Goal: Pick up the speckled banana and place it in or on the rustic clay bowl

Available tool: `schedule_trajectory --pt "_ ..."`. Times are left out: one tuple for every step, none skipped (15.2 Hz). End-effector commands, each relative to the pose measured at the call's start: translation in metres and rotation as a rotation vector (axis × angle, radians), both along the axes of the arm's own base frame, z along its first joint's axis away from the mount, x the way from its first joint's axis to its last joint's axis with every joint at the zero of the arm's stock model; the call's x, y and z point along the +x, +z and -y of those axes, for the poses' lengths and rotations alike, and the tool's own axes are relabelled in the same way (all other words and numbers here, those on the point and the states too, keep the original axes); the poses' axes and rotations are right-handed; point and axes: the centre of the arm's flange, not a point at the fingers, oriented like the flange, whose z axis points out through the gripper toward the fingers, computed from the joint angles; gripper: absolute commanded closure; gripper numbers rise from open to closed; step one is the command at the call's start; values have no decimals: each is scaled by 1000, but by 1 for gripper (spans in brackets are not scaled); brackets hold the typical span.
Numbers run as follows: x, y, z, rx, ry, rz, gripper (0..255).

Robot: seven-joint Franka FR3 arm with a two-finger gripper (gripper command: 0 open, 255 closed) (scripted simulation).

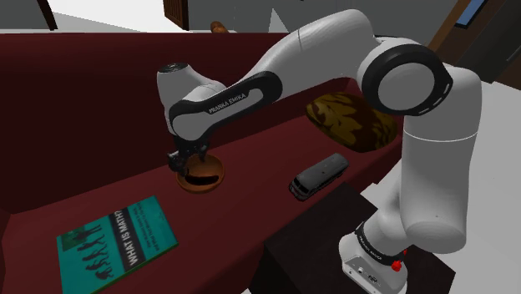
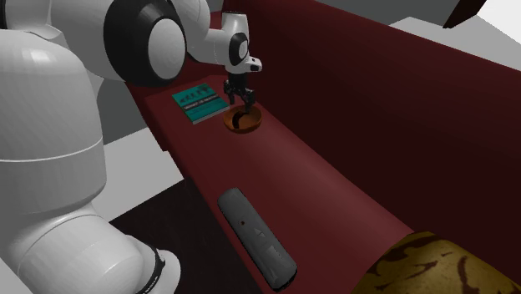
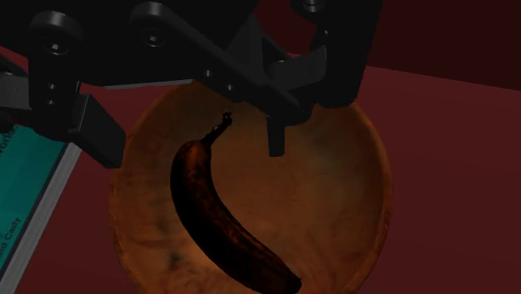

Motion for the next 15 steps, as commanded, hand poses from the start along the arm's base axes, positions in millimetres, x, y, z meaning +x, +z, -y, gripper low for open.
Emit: schedule_trajectory --pt "0 0 0 0 0 0 0" --pt "0 0 0 0 0 0 0" --pt "0 0 0 0 0 0 0" --pt "1 13 -1 0 0 0 0" --pt "2 26 -2 0 0 0 0" --pt "3 39 -3 0 0 0 0" --pt "4 50 -3 0 0 0 0" --pt "4 50 -3 0 0 0 0" --pt "4 50 -3 0 0 0 0" --pt "4 50 -3 0 0 0 0" --pt "4 50 -3 0 0 0 0" --pt "4 50 -3 0 0 0 0" --pt "4 50 -3 0 0 0 0" --pt "4 50 -3 0 0 0 0" --pt "4 50 -3 0 0 0 0"
